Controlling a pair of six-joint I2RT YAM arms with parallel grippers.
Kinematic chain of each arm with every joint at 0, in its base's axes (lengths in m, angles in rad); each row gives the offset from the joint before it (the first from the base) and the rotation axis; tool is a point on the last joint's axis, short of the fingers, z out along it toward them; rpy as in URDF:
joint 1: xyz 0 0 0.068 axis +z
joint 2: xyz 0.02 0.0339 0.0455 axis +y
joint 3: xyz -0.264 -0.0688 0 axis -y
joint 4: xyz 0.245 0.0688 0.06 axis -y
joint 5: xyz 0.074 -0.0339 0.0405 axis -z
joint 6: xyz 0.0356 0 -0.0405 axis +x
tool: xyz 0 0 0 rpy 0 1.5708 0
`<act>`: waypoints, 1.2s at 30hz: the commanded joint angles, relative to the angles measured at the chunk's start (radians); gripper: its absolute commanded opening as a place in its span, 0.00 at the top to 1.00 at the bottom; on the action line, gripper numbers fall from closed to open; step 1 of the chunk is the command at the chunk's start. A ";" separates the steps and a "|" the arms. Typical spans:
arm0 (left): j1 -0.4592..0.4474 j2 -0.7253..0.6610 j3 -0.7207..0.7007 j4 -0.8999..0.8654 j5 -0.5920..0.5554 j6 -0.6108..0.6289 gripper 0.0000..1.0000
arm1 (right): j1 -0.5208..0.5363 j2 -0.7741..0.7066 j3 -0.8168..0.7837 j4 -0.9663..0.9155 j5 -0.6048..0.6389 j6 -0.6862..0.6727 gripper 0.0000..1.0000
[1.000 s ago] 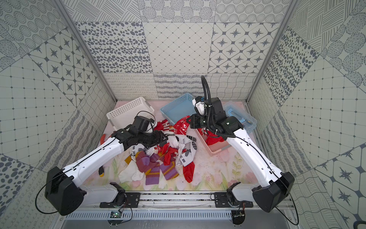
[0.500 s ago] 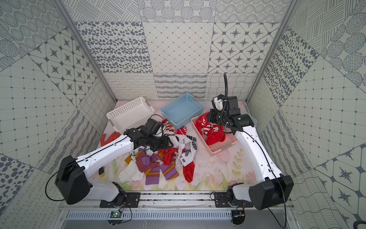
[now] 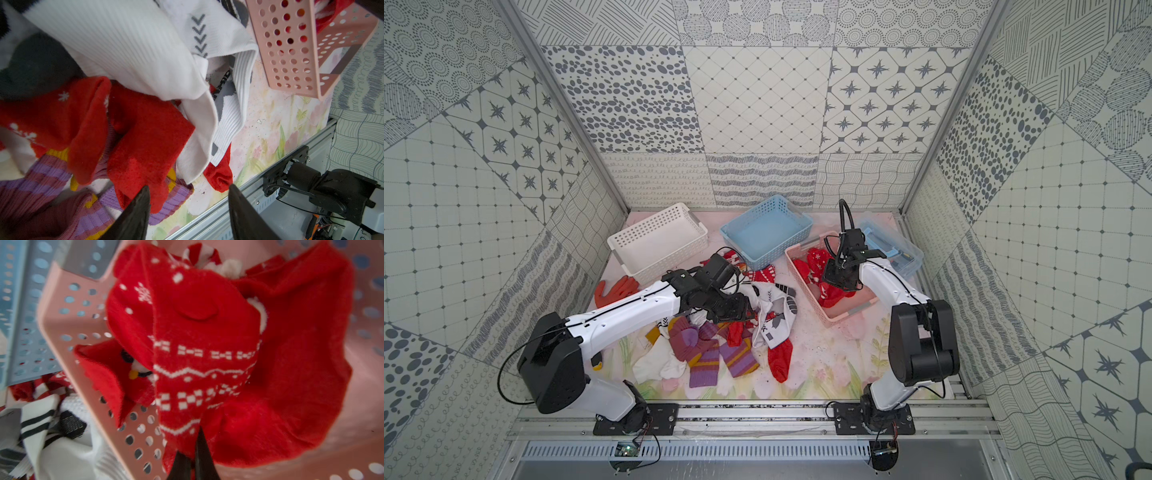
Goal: Sort the socks into the basket by color
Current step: Place the sock in the bin, then pick up the sock from the center of the board.
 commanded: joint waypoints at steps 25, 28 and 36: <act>-0.066 0.174 0.062 -0.109 -0.291 0.077 0.55 | 0.088 -0.243 0.104 -0.104 0.002 -0.003 0.02; -0.078 0.179 0.062 -0.106 -0.329 0.083 0.75 | 0.110 -0.267 0.135 -0.129 0.001 -0.002 0.02; -0.092 0.098 0.058 -0.109 -0.386 0.084 1.00 | 0.173 -0.298 0.193 -0.153 -0.032 0.007 0.02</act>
